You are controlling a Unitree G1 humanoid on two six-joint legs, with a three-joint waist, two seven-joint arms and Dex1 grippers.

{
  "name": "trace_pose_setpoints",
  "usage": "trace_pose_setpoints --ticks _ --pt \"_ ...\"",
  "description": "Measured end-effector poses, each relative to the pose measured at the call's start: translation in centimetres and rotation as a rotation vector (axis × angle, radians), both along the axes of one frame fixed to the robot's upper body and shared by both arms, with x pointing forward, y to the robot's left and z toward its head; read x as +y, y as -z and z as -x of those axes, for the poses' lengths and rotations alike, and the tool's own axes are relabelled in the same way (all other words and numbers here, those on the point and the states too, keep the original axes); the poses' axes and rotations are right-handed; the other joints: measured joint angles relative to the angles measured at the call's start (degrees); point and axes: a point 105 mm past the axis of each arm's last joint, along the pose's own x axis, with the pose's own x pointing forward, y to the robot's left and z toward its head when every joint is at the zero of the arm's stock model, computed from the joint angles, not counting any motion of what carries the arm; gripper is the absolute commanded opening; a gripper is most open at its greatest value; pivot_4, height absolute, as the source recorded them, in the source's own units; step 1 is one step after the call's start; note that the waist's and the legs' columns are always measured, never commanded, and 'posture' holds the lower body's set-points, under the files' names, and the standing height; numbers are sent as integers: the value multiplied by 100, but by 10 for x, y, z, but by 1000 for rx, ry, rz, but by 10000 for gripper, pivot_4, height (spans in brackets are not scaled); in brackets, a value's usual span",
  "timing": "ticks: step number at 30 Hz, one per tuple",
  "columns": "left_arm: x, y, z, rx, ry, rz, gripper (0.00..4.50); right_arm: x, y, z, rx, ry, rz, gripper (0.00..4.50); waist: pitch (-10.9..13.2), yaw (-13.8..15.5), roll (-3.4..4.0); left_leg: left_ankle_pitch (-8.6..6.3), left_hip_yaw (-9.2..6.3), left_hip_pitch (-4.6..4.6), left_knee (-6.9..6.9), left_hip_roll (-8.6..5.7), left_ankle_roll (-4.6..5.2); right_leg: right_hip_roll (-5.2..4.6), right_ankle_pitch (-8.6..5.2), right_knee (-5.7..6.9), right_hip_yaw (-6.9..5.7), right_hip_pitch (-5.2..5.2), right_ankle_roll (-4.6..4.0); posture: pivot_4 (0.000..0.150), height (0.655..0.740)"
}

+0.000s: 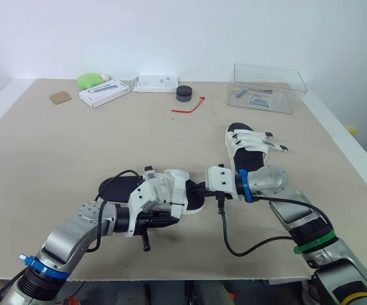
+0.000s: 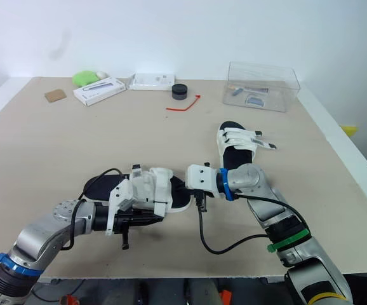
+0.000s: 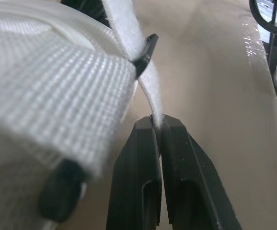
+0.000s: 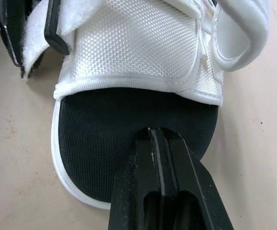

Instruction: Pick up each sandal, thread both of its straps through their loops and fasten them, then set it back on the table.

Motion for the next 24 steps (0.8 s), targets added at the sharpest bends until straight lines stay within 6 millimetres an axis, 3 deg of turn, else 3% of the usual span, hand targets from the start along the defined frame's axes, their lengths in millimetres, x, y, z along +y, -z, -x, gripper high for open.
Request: trace_pose_setpoints --ticks 2,7,15,21,23,24 --pt "4 -1 9 34 23 5 429 1 0 1 -3 -4 -1 0 1 -5 2 -5 1 -2 -2 3 0 0 -3 0 0 -4 5 1500 7400" --pt "26 9 54 165 116 -56 429 2 -1 4 -4 -18 0 0 0 -13 7 -34 -4 0 -4 19 -11 -4 -22 0 -4 -7 11 1500 7400" --pt "26 6 52 118 106 -75 429 3 -1 5 -6 -27 3 0 -2 -12 10 -43 -8 2 -9 21 -11 1 -38 1 -10 -6 -4 1500 7400" --pt "28 3 53 -3 187 -162 21598 3 -1 3 -7 -27 7 0 0 -13 8 -43 -7 2 -5 20 -11 1 -45 1 -8 -5 -18 1500 7400" --pt "32 -2 58 -98 261 -239 31364 3 -1 3 -7 -30 8 0 0 -11 8 -43 -6 2 -5 19 -12 0 -45 2 -7 -5 -20 1500 7400" --pt "34 -8 60 -194 332 -303 38918 3 -1 3 -7 -31 9 0 0 -9 8 -43 -5 3 -5 19 -12 -1 -45 2 -6 -5 -21 1500 7400"
